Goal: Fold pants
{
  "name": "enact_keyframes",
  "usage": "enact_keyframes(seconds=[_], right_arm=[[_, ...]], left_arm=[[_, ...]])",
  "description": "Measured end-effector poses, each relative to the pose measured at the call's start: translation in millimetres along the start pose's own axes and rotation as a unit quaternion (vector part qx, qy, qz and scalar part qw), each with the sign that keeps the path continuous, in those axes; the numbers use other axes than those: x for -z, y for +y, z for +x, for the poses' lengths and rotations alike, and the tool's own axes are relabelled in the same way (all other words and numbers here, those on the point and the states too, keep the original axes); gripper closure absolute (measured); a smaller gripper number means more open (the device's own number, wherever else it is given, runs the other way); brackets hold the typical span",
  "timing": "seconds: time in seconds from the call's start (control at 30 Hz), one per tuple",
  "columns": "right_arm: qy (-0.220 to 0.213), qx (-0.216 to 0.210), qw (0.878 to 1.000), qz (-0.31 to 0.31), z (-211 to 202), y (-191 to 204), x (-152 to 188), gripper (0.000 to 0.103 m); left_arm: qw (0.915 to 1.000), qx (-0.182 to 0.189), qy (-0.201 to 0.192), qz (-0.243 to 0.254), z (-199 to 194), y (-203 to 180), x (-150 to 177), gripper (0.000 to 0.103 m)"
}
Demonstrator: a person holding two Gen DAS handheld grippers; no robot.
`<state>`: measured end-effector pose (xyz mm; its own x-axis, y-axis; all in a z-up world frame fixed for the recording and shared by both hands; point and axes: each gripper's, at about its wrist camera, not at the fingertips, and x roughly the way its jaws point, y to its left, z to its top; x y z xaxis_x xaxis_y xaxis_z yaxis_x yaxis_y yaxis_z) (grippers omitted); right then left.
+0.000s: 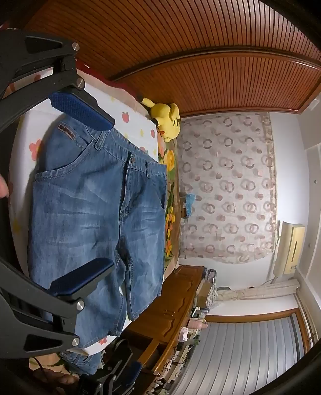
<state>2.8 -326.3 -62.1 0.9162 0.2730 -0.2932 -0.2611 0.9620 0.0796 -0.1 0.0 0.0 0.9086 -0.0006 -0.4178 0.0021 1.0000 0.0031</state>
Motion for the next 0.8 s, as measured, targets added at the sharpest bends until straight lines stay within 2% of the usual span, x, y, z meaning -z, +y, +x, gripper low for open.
enact_keyframes(seconds=[0.8], right_arm=[[0.004,0.003,1.000,-0.001,-0.2,0.3,0.3,0.000]], left_arm=[[1.0000,-0.002,0.000,0.005,-0.1,-0.5,0.1,0.000]])
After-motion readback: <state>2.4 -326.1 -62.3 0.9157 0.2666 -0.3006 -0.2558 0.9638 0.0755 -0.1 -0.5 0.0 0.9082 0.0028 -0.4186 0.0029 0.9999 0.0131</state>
